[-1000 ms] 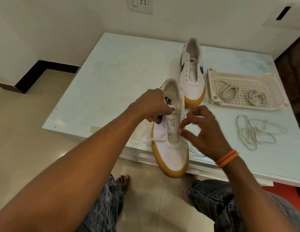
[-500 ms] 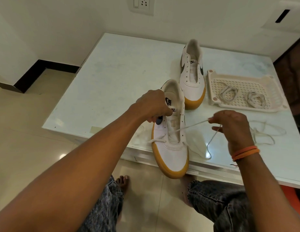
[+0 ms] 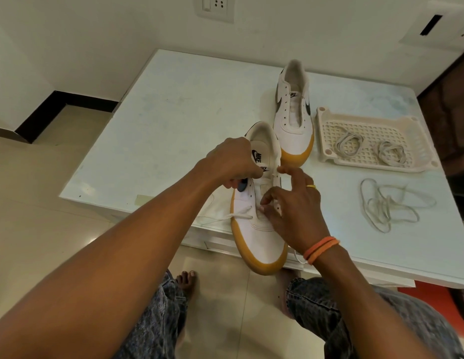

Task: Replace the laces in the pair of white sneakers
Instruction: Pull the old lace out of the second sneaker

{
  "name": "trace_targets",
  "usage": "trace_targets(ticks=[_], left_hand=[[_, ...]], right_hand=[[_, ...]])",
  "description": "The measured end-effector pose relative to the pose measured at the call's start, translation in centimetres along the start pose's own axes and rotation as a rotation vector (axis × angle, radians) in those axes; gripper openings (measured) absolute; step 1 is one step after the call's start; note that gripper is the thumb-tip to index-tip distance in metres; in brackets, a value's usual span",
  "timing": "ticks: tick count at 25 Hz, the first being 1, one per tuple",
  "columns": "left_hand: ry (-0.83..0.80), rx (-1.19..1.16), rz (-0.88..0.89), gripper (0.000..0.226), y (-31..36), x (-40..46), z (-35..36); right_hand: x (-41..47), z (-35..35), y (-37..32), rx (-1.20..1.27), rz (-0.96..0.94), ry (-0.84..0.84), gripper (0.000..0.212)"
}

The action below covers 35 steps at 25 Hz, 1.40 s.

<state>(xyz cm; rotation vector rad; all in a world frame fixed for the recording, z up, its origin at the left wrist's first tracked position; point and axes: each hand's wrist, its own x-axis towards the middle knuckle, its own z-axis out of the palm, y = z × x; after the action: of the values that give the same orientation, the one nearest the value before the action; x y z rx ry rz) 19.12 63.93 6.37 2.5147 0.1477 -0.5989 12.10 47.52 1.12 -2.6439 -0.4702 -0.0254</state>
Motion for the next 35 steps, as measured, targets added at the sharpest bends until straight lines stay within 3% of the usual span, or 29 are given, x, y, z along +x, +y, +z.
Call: trace_targets(ticks=[3,6,9,10,13,15,19,24,28,33,35], left_hand=[[-0.009,-0.011,-0.007,0.023,-0.2,0.0,-0.1],[-0.017,-0.016,-0.005,0.022,-0.1,-0.2,-0.2],[-0.016,-0.01,-0.006,0.025,0.1,-0.4,-0.3],[-0.012,-0.008,-0.006,0.026,0.2,-0.6,-0.2],[0.007,0.011,-0.005,0.027,0.5,-1.2,0.1],[-0.013,0.024,-0.027,0.027,0.7,-1.9,0.5],[-0.124,-0.003,-0.105,0.024,1.1,-2.4,1.4],[-0.23,-0.092,-0.181,0.016,1.3,-1.9,1.3],[-0.225,-0.086,-0.184,0.012,1.2,-1.8,1.3],[-0.27,-0.049,-0.206,0.019,1.1,-1.8,1.2],[-0.221,0.0,-0.144,0.024,0.9,-1.9,1.0]], right_hand=[[0.8,-2.2,1.6,0.302,0.156,0.042,0.006],[1.5,-5.1,4.1,0.601,0.388,0.197,0.011],[1.3,-4.9,4.8,0.461,0.408,0.184,0.018],[1.0,-4.2,4.3,0.389,0.34,0.165,0.014],[0.4,-1.9,2.0,0.217,0.051,0.079,0.029],[0.1,-0.5,0.7,0.091,-0.028,0.031,0.023],[0.1,0.3,0.2,0.061,0.041,-0.01,0.007],[0.5,-1.3,0.8,0.254,0.08,0.035,0.007],[1.1,-2.1,1.8,0.28,0.145,0.065,0.015],[1.4,-3.8,4.3,0.522,0.452,0.161,0.014],[1.5,-4.8,6.0,0.507,0.516,0.201,0.014]])
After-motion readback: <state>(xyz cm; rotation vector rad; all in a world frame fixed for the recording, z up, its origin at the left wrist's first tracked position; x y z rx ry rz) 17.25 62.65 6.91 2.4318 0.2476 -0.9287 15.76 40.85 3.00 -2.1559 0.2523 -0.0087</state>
